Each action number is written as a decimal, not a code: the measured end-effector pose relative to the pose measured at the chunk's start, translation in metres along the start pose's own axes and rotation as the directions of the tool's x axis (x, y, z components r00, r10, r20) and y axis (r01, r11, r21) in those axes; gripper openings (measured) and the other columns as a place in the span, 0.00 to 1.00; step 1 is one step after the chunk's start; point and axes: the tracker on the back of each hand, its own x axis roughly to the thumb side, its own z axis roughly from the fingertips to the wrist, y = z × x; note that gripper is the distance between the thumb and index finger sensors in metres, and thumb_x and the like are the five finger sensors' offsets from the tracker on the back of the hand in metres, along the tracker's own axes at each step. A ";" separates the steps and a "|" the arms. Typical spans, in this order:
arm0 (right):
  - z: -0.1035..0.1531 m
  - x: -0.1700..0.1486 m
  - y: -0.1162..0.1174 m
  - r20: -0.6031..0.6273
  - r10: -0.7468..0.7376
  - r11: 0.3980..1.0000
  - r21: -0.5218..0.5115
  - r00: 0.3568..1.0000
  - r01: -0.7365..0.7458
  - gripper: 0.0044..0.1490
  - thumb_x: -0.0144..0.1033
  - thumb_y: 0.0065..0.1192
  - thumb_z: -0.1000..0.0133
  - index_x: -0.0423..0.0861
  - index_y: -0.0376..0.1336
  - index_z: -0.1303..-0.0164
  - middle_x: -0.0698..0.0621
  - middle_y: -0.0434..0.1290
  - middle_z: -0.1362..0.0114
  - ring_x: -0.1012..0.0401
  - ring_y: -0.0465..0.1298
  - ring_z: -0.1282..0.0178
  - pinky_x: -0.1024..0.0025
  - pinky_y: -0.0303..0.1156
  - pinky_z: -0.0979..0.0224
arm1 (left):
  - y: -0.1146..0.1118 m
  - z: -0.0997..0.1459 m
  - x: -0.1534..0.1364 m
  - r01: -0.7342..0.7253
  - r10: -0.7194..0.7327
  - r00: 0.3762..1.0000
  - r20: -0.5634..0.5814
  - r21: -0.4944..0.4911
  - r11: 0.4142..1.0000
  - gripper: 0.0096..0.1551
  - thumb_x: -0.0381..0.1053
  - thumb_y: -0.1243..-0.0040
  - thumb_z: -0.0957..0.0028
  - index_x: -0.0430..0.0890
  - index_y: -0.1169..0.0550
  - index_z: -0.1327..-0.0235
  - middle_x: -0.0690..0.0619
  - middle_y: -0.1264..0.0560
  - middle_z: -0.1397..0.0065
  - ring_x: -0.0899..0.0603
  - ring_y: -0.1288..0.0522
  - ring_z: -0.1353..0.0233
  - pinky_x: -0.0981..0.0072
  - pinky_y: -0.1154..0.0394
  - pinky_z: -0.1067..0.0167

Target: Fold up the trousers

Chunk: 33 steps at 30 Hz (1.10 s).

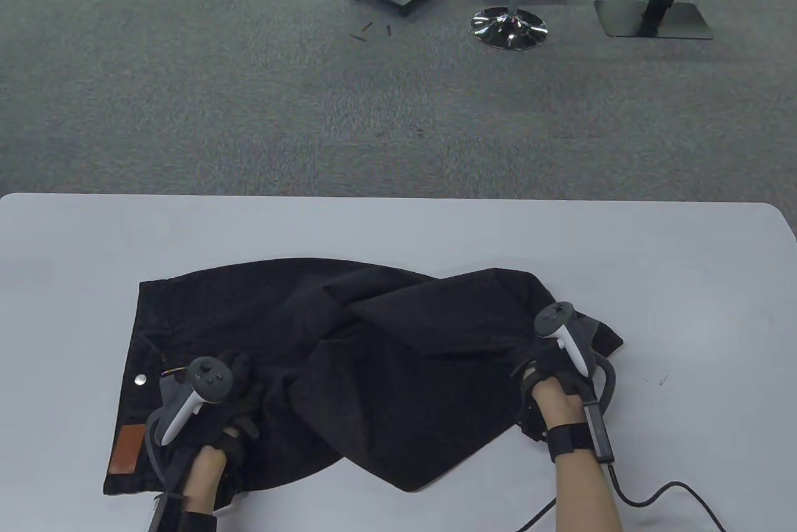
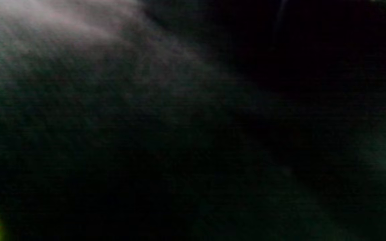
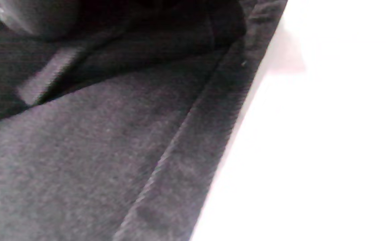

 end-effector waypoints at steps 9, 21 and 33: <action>0.016 -0.026 -0.020 -0.072 0.121 0.989 0.099 0.990 -0.114 0.50 0.68 0.54 0.48 0.53 0.44 0.22 0.48 0.55 0.16 0.46 0.62 0.17 0.40 0.53 0.19 | 0.013 0.005 -0.011 -0.056 0.057 0.998 -0.015 0.032 0.998 0.37 0.73 0.52 0.41 0.66 0.39 0.18 0.69 0.48 0.12 0.47 0.58 0.08 0.36 0.54 0.19; 0.029 -0.021 -0.047 0.083 -0.207 0.978 0.030 0.975 0.205 0.40 0.57 0.55 0.44 0.50 0.54 0.25 0.44 0.65 0.22 0.44 0.73 0.27 0.42 0.64 0.26 | 0.009 0.010 0.009 -0.079 0.077 0.996 0.038 0.044 0.996 0.40 0.72 0.54 0.41 0.64 0.43 0.15 0.64 0.48 0.11 0.41 0.53 0.09 0.34 0.51 0.20; 0.064 0.073 -0.037 0.676 -0.416 0.857 0.069 0.608 0.511 0.37 0.50 0.59 0.44 0.59 0.52 0.24 0.49 0.56 0.17 0.41 0.57 0.17 0.35 0.52 0.21 | 0.001 0.007 0.010 -0.070 0.070 0.997 0.028 0.006 0.998 0.39 0.71 0.55 0.41 0.62 0.42 0.15 0.65 0.52 0.11 0.43 0.59 0.09 0.34 0.55 0.20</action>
